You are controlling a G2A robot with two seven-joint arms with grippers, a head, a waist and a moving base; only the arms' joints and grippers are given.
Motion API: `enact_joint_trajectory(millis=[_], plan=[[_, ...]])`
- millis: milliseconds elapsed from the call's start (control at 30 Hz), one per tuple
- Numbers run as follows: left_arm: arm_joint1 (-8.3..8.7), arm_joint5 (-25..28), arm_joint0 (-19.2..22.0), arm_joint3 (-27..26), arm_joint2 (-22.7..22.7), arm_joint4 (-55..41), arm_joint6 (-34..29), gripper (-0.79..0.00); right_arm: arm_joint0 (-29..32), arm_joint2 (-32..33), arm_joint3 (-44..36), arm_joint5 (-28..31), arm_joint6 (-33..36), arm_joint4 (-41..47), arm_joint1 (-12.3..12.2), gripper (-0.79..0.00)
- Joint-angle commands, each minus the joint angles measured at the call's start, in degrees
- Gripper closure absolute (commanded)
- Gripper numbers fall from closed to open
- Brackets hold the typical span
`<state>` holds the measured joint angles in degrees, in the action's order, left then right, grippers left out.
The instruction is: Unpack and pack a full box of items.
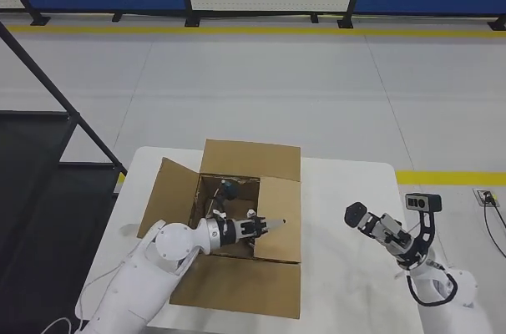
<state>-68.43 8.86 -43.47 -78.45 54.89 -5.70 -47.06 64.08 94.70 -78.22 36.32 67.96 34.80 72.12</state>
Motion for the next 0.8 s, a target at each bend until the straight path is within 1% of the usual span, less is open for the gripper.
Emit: enact_joint_trajectory(millis=[0,167,367,500,600,767], plan=[[0.01,-0.14,0.11,-1.34,0.34,-0.2,-0.09,-0.785,-0.21,-0.17,0.3,0.07,-0.07,0.27,-0.13,-0.785],[-0.41,0.0,0.64,-4.69,-0.04,-0.95,1.04,-0.785,-0.86,-0.24,1.38,0.64,-0.65,1.28,-0.52,-0.785],[-2.1,0.93,2.66,-5.5,-4.21,-0.45,5.43,-0.785,-0.19,1.53,1.96,2.22,-2.23,2.64,-1.18,-0.785],[-3.91,1.17,4.97,-3.27,-8.65,0.3,8.47,-0.785,1.74,3.67,1.17,3.21,-3.21,4.27,-1.74,-0.785],[-5.64,0.98,7.48,0.29,-12.44,0.36,9.34,-0.785,3.43,5.28,0.69,3.81,-3.81,5.17,-2.17,-0.785],[-8.85,0.47,11.81,6.62,-17.84,-1.52,8.83,-0.785,5.85,7.37,0.59,4.67,-4.67,6.35,-2.8,-0.785]])
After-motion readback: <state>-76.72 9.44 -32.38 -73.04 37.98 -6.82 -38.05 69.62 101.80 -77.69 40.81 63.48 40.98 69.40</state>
